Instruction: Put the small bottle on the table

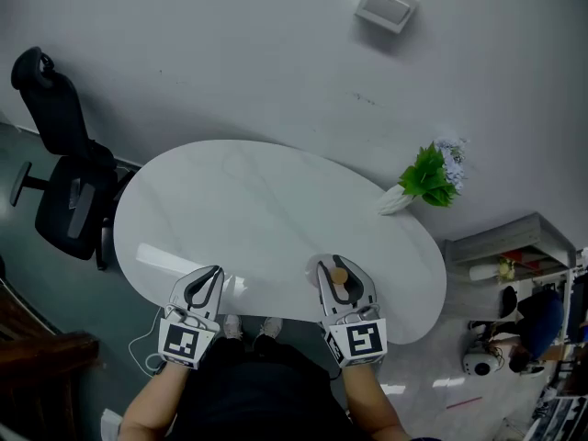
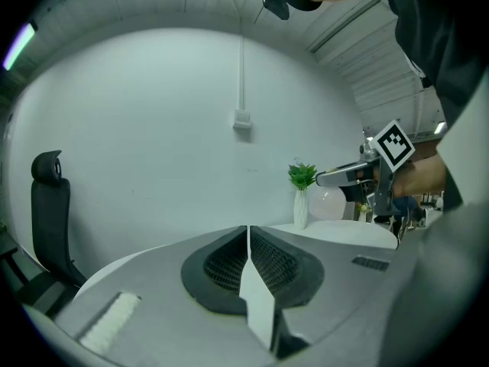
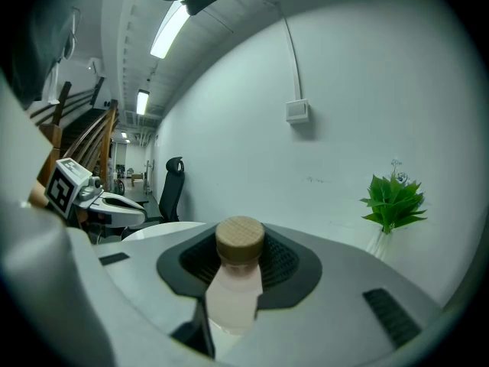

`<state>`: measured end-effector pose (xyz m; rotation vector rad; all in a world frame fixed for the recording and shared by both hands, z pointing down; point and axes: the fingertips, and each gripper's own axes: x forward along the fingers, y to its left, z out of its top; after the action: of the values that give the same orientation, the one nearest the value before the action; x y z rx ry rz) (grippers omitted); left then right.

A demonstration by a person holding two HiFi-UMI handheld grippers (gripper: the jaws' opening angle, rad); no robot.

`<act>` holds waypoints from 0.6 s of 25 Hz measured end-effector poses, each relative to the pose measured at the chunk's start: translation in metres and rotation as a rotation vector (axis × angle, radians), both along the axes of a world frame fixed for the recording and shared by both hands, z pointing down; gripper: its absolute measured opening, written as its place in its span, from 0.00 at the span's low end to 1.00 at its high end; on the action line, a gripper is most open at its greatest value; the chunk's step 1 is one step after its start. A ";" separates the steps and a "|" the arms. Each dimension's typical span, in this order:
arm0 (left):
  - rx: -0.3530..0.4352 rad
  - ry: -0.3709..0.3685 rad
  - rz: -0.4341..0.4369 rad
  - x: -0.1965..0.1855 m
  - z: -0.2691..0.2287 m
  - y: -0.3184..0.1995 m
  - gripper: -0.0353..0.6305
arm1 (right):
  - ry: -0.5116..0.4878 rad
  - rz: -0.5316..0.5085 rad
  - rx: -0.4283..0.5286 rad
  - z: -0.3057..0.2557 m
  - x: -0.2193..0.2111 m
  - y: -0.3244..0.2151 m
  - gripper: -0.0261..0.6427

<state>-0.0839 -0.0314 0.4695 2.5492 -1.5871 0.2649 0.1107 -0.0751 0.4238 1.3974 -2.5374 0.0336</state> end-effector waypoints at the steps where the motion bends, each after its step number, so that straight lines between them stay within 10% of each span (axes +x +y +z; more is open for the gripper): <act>1: -0.002 0.001 -0.007 -0.001 0.000 0.001 0.07 | -0.003 -0.005 -0.003 0.002 0.000 -0.003 0.20; 15: 0.003 -0.003 -0.073 -0.007 -0.005 0.019 0.07 | -0.015 -0.054 0.000 0.022 -0.015 -0.046 0.20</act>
<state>-0.0905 -0.0126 0.4644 2.4881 -1.6787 0.2593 0.0961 -0.1211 0.4460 1.3328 -2.5856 0.0341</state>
